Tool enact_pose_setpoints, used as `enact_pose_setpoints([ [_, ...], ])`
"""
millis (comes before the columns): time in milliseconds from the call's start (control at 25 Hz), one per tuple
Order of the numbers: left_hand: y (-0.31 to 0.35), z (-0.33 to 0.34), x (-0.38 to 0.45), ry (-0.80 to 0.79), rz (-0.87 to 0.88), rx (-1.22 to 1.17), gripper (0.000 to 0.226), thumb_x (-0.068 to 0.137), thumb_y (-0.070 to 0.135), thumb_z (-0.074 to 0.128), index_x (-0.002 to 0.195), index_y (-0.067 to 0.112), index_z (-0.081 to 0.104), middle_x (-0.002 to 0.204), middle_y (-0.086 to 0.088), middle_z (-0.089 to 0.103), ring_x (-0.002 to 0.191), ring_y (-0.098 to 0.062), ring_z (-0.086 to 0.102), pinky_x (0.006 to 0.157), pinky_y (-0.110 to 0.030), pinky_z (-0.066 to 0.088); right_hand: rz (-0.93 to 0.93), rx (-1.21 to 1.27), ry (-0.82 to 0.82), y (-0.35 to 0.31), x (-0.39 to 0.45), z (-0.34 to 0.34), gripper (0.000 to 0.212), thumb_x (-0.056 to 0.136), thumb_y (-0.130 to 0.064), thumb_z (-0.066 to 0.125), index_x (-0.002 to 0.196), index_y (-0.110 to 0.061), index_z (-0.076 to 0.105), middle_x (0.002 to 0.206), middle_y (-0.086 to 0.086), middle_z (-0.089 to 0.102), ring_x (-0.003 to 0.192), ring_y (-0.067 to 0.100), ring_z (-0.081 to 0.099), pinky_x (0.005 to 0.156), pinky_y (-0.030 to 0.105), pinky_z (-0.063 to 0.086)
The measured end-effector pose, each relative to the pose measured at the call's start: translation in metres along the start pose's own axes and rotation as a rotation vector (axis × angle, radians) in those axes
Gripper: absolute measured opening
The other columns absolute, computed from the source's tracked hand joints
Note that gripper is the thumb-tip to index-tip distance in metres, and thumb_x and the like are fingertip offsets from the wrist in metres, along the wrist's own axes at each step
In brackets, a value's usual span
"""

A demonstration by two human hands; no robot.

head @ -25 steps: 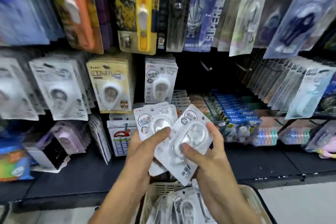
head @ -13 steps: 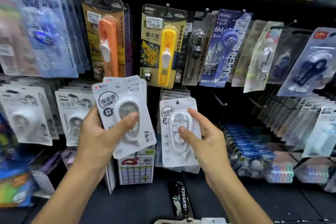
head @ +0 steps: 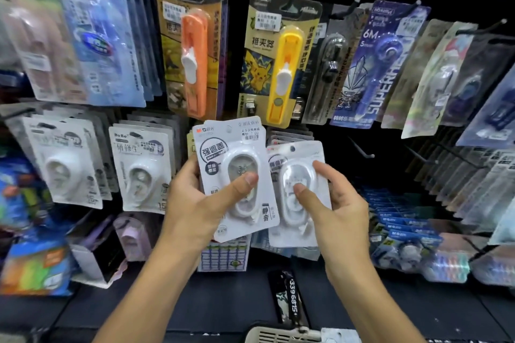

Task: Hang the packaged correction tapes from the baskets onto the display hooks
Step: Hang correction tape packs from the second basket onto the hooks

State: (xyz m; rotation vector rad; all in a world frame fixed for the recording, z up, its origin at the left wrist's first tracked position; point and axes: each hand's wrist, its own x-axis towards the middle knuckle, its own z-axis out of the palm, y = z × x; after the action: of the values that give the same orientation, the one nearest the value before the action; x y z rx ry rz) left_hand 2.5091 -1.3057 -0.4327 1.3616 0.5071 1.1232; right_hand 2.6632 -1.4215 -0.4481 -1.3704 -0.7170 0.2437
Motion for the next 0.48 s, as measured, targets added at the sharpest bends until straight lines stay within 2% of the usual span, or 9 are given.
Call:
enact_pose_setpoints([
  [40, -0.0001, 0.0007, -0.0004, 0.000, 0.000, 0.007, 0.053, 0.053, 0.045, 0.091, 0.101, 0.033, 0.073, 0.101, 0.001, 0.080, 0.093, -0.021, 0.078, 0.086, -0.049, 0.060, 0.004, 0.023, 0.050, -0.0007, 0.0003, 0.0003, 0.037, 0.085, -0.023, 0.081, 0.105, -0.051, 0.072, 0.131, -0.013, 0.068, 0.122, 0.001, 0.061, 0.096, 0.030, 0.056],
  [160, -0.0007, 0.0000, 0.0007, -0.001, -0.011, -0.009, 0.053, 0.054, 0.044, 0.091, 0.103, 0.033, 0.073, 0.103, 0.000, 0.080, 0.096, -0.024, 0.077, 0.090, -0.053, 0.058, 0.024, 0.050, 0.093, 0.0026, -0.0038, -0.0055, 0.032, 0.086, -0.024, 0.080, 0.110, -0.044, 0.072, 0.125, -0.013, 0.071, 0.122, 0.008, 0.063, 0.105, 0.039, 0.050],
  [280, -0.0019, 0.0006, 0.0019, 0.005, -0.011, -0.010, 0.052, 0.052, 0.046, 0.091, 0.100, 0.036, 0.073, 0.102, 0.001, 0.080, 0.095, -0.022, 0.077, 0.089, -0.050, 0.058, 0.024, 0.003, 0.022, -0.0009, -0.0060, -0.0043, 0.033, 0.088, -0.020, 0.077, 0.108, -0.046, 0.072, 0.125, -0.019, 0.069, 0.122, 0.001, 0.060, 0.095, 0.020, 0.051],
  [320, -0.0022, 0.0014, 0.0019, 0.004, -0.011, -0.015, 0.050, 0.052, 0.046, 0.090, 0.099, 0.037, 0.074, 0.101, 0.001, 0.080, 0.094, -0.021, 0.078, 0.087, -0.047, 0.059, 0.025, -0.012, -0.002, -0.0027, -0.0047, -0.0025, 0.035, 0.090, -0.018, 0.074, 0.112, -0.045, 0.071, 0.128, -0.018, 0.068, 0.121, -0.002, 0.060, 0.093, 0.017, 0.050],
  [400, -0.0025, 0.0024, 0.0017, 0.002, -0.012, -0.024, 0.048, 0.052, 0.046, 0.090, 0.097, 0.039, 0.074, 0.101, 0.002, 0.081, 0.092, -0.019, 0.078, 0.082, -0.041, 0.059, 0.028, -0.028, -0.018, -0.0051, -0.0034, 0.0015, 0.039, 0.091, -0.017, 0.069, 0.123, -0.039, 0.069, 0.129, -0.017, 0.066, 0.109, -0.008, 0.062, 0.088, 0.015, 0.051],
  [480, -0.0032, 0.0021, 0.0024, 0.020, -0.017, -0.040, 0.049, 0.053, 0.046, 0.090, 0.098, 0.035, 0.074, 0.101, 0.001, 0.080, 0.093, -0.020, 0.078, 0.080, -0.040, 0.059, 0.024, -0.035, 0.018, -0.0040, -0.0089, 0.0036, 0.044, 0.085, -0.027, 0.063, 0.128, -0.036, 0.067, 0.129, -0.018, 0.066, 0.107, -0.006, 0.063, 0.093, 0.022, 0.054],
])
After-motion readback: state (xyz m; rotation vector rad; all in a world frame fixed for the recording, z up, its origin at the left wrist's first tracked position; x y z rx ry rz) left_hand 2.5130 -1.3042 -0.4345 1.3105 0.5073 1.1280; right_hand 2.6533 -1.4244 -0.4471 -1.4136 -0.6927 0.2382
